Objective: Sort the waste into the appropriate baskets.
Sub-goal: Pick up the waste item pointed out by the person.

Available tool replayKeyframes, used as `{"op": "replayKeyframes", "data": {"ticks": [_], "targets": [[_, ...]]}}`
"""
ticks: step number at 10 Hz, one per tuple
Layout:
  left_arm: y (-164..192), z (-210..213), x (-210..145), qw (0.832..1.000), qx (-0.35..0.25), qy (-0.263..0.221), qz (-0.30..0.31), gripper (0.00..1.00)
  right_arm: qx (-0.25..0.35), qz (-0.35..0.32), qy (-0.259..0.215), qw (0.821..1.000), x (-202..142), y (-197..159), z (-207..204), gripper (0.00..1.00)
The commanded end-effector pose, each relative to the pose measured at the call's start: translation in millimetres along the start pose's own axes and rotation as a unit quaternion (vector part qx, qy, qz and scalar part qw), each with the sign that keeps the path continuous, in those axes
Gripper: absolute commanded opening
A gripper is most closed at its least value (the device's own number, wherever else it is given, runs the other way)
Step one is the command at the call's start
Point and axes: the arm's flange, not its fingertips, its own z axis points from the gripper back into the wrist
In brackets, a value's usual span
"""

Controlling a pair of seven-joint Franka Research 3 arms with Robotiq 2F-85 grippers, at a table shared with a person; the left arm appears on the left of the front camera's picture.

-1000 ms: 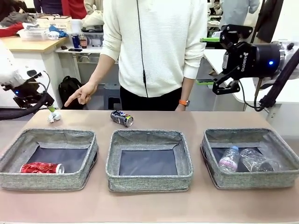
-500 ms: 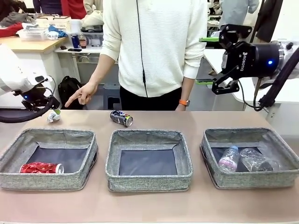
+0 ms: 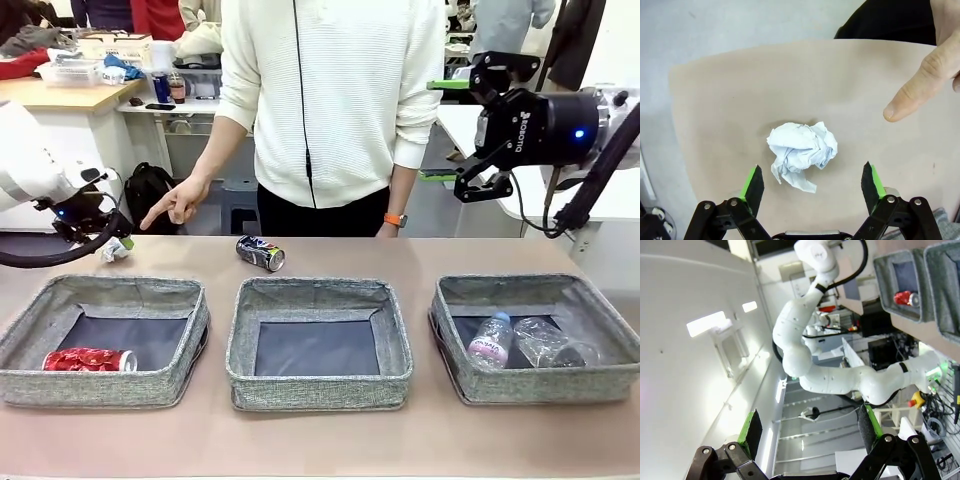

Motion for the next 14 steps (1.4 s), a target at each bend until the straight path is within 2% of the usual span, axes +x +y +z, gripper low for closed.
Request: {"op": "replayKeyframes", "data": {"ticks": [1,2,3,4,5,11,13,14], "targets": [[1,-3,4,0.999,0.036,-0.015,-0.006,0.41,0.009,0.003,-0.005,1.0,0,2,-3,1.0],[-2,-4,5,0.999,0.039,-0.018,-0.012,0.41,0.009,0.003,-0.005,1.0,0,2,-3,1.0],[-3,-6,5,0.999,0.042,-0.021,-0.015,0.0,0.009,0.003,-0.005,1.0,0,2,-3,1.0],[-4,-7,5,0.998,0.049,-0.02,-0.016,0.39,0.009,0.003,-0.005,1.0,0,2,-3,1.0],[-4,-9,4,0.999,0.047,-0.019,-0.016,0.0,0.009,0.003,-0.005,1.0,0,2,-3,1.0],[-2,-8,-1,0.999,0.047,-0.011,-0.013,0.0,0.009,0.003,-0.005,1.0,0,2,-3,1.0],[-1,1,-4,0.999,0.044,-0.017,-0.009,0.0,0.009,0.003,-0.005,1.0,0,2,-3,1.0],[-1,18,-8,0.998,0.054,-0.018,0.011,0.0,0.009,0.003,-0.005,1.0,0,2,-3,1.0]]}}
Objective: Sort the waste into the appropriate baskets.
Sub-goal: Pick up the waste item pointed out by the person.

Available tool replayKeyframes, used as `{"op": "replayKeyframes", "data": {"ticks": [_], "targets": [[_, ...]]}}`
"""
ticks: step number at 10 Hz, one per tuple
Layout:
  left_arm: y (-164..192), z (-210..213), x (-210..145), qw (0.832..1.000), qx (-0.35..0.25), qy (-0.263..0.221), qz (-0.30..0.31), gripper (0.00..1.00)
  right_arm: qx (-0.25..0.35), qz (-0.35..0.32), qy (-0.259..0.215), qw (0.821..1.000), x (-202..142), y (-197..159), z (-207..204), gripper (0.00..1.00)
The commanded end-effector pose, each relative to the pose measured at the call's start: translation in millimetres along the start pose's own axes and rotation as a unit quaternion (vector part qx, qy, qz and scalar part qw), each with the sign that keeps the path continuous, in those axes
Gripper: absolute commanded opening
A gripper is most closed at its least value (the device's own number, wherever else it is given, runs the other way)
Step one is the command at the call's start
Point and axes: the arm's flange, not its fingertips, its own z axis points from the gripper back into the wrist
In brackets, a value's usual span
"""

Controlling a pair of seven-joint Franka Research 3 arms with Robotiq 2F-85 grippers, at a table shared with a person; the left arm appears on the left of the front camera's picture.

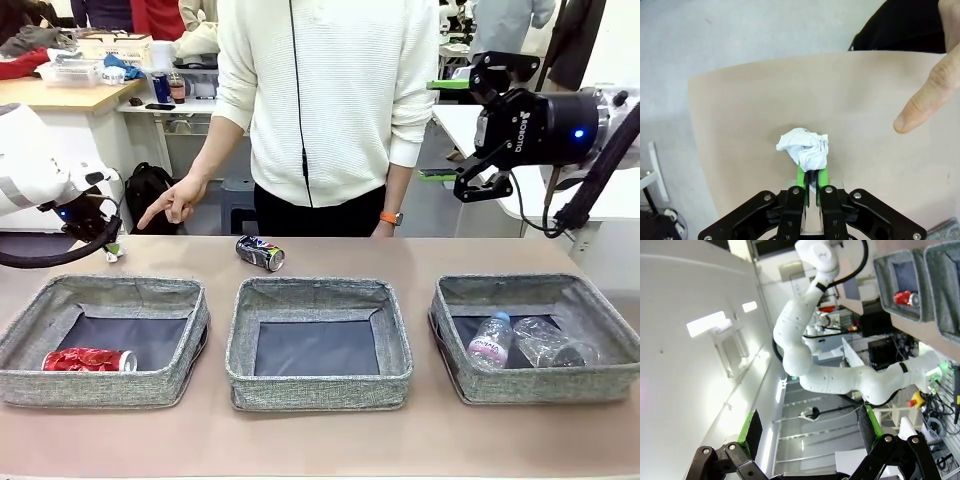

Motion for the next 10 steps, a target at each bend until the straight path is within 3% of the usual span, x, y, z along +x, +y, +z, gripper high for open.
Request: {"op": "replayKeyframes", "data": {"ticks": [1,2,3,4,5,6,7,8,9,10], "targets": [[-4,55,-20,0.999,-0.013,0.028,0.033,0.0,0.009,0.003,-0.005,1.0,0,2,-3,1.0],[-10,117,-40,0.997,-0.052,0.052,0.038,0.0,0.009,0.003,-0.005,1.0,0,2,-3,1.0],[-12,168,-60,0.997,-0.051,0.058,0.033,0.0,0.009,0.003,-0.005,1.0,0,2,-3,1.0],[-22,213,-85,0.995,-0.084,0.046,0.024,0.0,0.009,0.003,-0.005,1.0,0,2,-3,1.0],[-42,249,-114,0.993,-0.101,0.025,0.053,0.0,0.009,0.003,-0.005,1.0,0,2,-3,1.0],[-66,282,-150,0.989,-0.143,0.006,0.034,0.0,0.009,0.003,-0.005,1.0,0,2,-3,1.0],[-83,306,-183,0.982,-0.19,0.012,-0.011,0.0,0.009,0.003,-0.005,1.0,0,2,-3,1.0],[-93,320,-205,0.979,-0.199,-0.02,-0.033,0.0,0.009,0.003,-0.005,1.0,0,2,-3,1.0],[-92,328,-208,0.976,-0.212,-0.021,-0.041,0.0,0.009,0.003,-0.005,1.0,0,2,-3,1.0],[-88,326,-185,0.984,-0.175,0.005,-0.008,0.0,0.009,0.003,-0.005,1.0,0,2,-3,1.0]]}}
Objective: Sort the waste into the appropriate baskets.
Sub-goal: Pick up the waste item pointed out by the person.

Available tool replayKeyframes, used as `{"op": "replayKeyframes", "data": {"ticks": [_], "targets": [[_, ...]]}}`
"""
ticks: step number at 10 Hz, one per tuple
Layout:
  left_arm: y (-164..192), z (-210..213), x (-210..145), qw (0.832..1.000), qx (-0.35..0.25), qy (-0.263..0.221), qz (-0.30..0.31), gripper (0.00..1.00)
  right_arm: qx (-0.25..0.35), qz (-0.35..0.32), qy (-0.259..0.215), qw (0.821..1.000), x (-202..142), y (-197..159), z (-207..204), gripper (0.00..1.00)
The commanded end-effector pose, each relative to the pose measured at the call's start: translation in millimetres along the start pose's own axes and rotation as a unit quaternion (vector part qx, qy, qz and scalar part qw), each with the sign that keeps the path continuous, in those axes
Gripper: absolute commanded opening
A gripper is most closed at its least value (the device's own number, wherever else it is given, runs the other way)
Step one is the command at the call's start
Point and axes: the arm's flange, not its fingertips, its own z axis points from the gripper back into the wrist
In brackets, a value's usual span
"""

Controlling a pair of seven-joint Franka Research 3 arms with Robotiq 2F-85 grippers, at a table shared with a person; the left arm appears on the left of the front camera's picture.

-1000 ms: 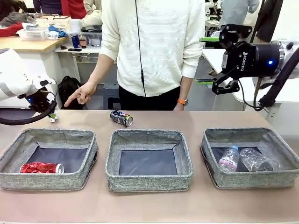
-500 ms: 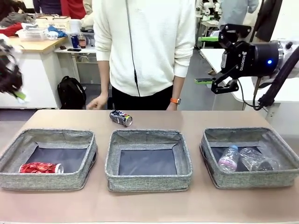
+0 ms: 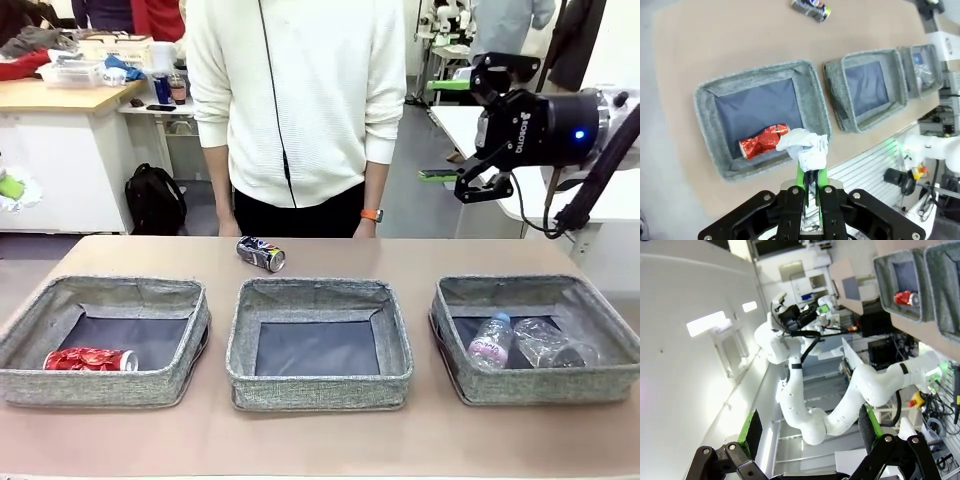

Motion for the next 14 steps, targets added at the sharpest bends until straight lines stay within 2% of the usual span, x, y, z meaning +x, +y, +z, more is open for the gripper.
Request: {"op": "replayKeyframes", "data": {"ticks": [1,3,4,5,6,7,8,9,10,11,12,14], "targets": [[19,-9,25,1.0,0.017,0.014,0.021,0.0,0.009,0.002,-0.005,1.0,0,2,-3,1.0],[19,-9,25,1.0,0.017,0.014,0.021,0.0,0.009,0.002,-0.005,1.0,0,2,-3,1.0],[14,-11,13,1.0,0.007,0.008,0.013,0.08,0.009,0.002,-0.005,1.0,0,2,-3,1.0],[-4,-24,16,0.999,-0.002,0.001,0.043,0.08,0.009,0.002,-0.005,1.0,0,2,-3,1.0],[-52,-18,20,0.996,-0.081,-0.029,0.025,0.08,0.009,0.002,-0.005,1.0,0,2,-3,1.0],[-103,-8,18,0.985,-0.163,-0.05,-0.013,0.08,0.009,0.002,-0.005,1.0,0,2,-3,1.0],[-144,0,18,0.964,-0.247,-0.071,-0.063,0.08,0.009,0.002,-0.005,1.0,0,2,-3,1.0],[-174,-2,19,0.947,-0.302,-0.056,-0.093,0.08,0.009,0.002,-0.005,1.0,0,2,-3,1.0],[-195,-7,22,0.957,-0.268,-0.041,-0.102,0.08,0.009,0.002,-0.005,1.0,0,2,-3,1.0],[-229,-12,27,0.961,-0.261,-0.002,-0.088,0.08,0.009,0.002,-0.005,1.0,0,2,-3,1.0],[-272,-16,31,0.977,-0.206,0.017,-0.048,0.08,0.009,0.002,-0.005,1.0,0,2,-3,1.0],[-340,-6,32,0.992,-0.083,0.053,-0.075,0.08,0.009,0.002,-0.005,1.0,0,2,-3,1.0]]}}
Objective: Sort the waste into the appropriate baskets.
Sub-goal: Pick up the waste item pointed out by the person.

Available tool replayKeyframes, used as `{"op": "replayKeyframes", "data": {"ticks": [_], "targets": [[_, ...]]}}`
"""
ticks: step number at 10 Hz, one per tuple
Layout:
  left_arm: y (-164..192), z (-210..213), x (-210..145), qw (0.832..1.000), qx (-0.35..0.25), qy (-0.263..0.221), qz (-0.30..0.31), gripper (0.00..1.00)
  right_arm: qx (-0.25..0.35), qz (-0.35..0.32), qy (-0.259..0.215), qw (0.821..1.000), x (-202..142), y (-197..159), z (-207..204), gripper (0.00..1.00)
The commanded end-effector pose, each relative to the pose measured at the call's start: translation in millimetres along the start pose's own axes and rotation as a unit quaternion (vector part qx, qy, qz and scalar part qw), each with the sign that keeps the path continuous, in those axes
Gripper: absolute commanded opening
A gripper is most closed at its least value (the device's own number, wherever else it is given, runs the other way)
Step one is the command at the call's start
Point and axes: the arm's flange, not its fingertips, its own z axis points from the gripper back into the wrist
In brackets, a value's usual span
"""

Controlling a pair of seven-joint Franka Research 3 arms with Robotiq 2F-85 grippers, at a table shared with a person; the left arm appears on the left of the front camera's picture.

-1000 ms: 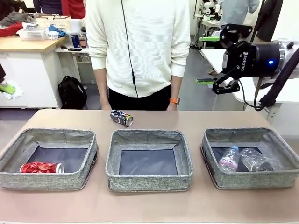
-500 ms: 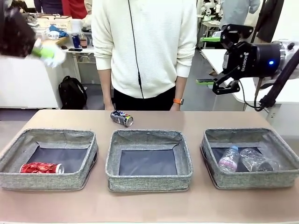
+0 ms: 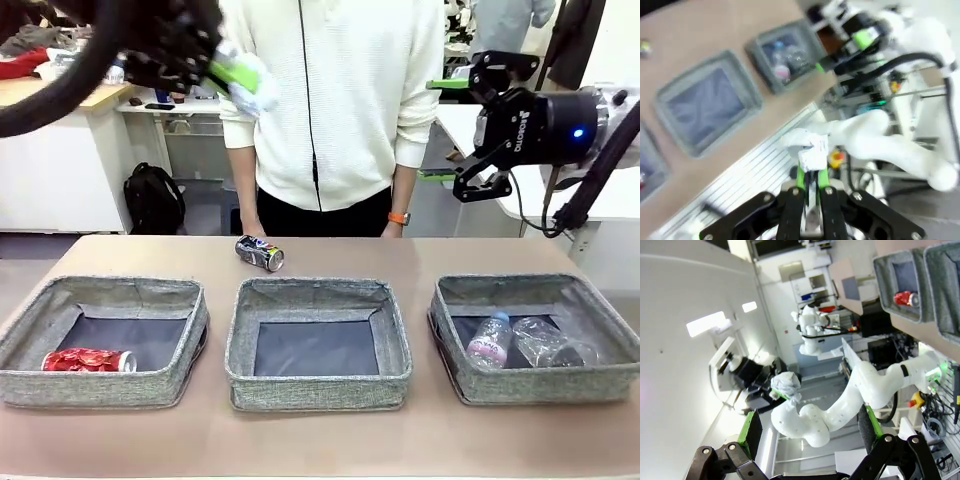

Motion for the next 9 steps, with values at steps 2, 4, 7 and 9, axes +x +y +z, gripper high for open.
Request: {"op": "replayKeyframes", "data": {"ticks": [2,4,7,9], "targets": [[-61,11,33,0.984,0.144,0.103,0.024,0.08,0.01,0.002,-0.005,1.0,0,2,-2,1.0],[-79,-4,57,0.967,0.211,0.135,0.05,0.08,0.01,0.002,-0.005,1.0,0,2,-2,1.0],[-82,-24,73,0.966,0.207,0.143,0.063,0.08,0.01,0.002,-0.005,1.0,0,2,-2,1.0],[-84,-25,83,0.979,0.148,0.12,0.07,0.08,0.01,0.002,-0.005,1.0,0,2,-2,1.0]]}}
